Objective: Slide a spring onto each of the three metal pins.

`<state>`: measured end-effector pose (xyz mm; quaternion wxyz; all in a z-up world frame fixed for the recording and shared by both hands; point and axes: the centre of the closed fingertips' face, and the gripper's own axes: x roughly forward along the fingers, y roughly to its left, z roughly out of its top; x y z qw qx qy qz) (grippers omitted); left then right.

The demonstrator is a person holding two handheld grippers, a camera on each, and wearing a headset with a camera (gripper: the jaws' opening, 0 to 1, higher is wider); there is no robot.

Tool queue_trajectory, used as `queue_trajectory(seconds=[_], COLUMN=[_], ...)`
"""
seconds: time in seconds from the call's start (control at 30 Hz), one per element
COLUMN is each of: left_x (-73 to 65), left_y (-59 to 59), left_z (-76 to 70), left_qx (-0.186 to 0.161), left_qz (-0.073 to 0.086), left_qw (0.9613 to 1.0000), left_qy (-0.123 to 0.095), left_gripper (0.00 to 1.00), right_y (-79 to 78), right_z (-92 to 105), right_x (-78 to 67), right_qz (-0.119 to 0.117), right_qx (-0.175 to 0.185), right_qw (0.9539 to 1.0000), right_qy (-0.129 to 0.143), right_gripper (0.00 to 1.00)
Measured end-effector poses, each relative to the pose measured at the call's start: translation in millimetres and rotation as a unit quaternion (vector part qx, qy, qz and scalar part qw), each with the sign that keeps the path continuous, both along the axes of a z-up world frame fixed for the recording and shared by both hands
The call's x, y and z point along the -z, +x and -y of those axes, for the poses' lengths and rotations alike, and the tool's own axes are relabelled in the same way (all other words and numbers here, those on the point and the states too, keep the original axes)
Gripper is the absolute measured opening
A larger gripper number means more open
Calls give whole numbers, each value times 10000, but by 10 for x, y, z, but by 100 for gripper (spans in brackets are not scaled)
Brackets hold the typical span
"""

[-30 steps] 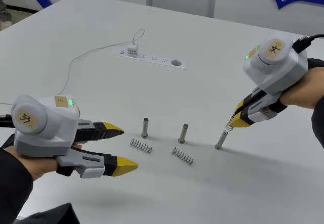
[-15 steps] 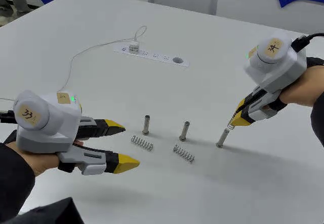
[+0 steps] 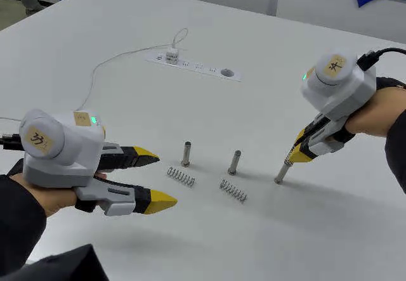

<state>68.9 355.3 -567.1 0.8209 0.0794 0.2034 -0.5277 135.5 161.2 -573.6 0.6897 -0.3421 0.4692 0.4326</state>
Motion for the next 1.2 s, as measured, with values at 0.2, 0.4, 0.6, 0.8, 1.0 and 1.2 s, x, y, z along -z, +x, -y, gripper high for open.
queue_trajectory(seconds=[0.2, 0.4, 0.6, 0.8, 1.0, 1.2], left_x=[9, 16, 14, 16, 14, 10], left_y=[-8, -8, -7, -10, -9, -16], left_z=[10, 12, 7, 13, 13, 22], left_qx=[11, 3, -13, -3, -3, 18], left_qz=[-8, -17, -20, -23, -29, -25], left_qw=[10000, 10000, 10000, 10000, 10000, 10000], left_qy=[32, 43, 36, 39, 33, 35], left_gripper=[54, 54, 54, 54, 54, 54], right_y=[14, 31, 32, 54, 37, -13], right_z=[1, 11, 18, 34, 35, 73], right_x=[131, 273, 366, 468, 496, 477], right_qz=[-76, -123, -126, -167, -164, -119], right_qx=[71, 169, 222, 294, 332, 372], right_qw=[9999, 9997, 9995, 9992, 9991, 9991], right_qy=[-11, -80, -162, -189, -187, -165], right_gripper=[12, 12, 12, 12, 13, 15])
